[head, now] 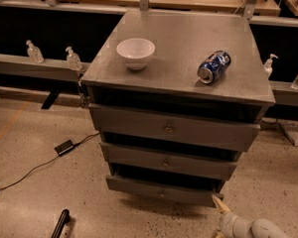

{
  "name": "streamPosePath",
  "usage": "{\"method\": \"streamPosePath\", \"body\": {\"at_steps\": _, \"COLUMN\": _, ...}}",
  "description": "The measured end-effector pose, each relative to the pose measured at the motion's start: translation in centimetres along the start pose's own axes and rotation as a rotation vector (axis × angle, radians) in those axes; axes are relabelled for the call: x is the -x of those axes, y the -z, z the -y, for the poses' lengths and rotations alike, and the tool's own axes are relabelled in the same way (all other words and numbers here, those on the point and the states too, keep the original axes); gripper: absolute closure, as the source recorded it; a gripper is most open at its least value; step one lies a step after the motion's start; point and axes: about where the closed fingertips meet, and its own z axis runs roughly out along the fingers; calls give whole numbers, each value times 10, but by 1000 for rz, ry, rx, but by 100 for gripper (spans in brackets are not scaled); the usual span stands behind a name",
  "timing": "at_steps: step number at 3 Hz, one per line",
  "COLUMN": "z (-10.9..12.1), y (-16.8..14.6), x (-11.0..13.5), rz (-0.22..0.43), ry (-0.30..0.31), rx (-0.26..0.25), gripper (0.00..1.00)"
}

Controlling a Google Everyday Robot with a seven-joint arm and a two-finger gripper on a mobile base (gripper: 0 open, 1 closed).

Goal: Open bottom drawer

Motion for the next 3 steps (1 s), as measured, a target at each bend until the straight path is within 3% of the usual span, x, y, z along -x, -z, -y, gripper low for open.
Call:
{"method": "streamPosePath", "body": {"at_steps": 1, "z": 4, "y": -14, "x": 15, "rz": 3, "ry": 51, "rx": 47, "gripper": 0}}
{"method": "streamPosePath", "body": {"at_steps": 3, "z": 14, "y": -73, "x": 33, "rz": -33, "ry": 144, "rx": 137, "gripper": 0}}
